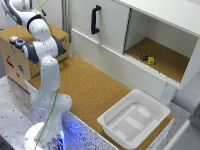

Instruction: Push down the red button to turn on the red light

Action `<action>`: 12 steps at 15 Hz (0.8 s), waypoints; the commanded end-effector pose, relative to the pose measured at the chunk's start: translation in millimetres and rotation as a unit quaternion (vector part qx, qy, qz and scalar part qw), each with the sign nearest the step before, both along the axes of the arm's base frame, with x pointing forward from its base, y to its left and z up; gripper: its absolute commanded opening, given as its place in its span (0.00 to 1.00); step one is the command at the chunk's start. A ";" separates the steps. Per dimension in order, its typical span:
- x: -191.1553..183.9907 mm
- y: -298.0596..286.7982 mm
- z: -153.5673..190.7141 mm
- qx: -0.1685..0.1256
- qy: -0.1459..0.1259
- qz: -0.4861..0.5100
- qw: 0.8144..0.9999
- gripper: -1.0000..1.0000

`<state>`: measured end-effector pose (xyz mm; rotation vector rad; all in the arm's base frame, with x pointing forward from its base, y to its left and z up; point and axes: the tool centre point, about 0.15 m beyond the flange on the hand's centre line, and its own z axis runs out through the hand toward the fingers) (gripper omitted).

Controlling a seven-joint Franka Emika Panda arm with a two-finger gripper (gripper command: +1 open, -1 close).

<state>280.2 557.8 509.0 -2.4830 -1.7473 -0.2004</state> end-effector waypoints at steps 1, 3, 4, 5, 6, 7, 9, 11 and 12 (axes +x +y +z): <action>68.9 -61.4 -2.9 0.001 0.022 -0.137 0.990 1.00; 90.8 -107.2 -2.5 0.011 0.023 -0.219 0.975 1.00; 99.9 -136.4 -4.5 0.018 0.034 -0.264 0.964 1.00; 103.8 -161.1 -7.1 0.018 0.035 -0.305 0.952 1.00; 104.4 -183.8 -10.3 0.015 0.036 -0.339 0.940 1.00; 103.8 -199.2 -12.7 0.014 0.038 -0.362 0.931 1.00; 97.5 -248.1 -22.9 0.011 0.052 -0.431 0.901 1.00; 86.8 -290.6 -34.5 0.000 0.066 -0.481 0.874 1.00; 81.8 -310.4 -40.3 -0.004 0.074 -0.505 0.860 1.00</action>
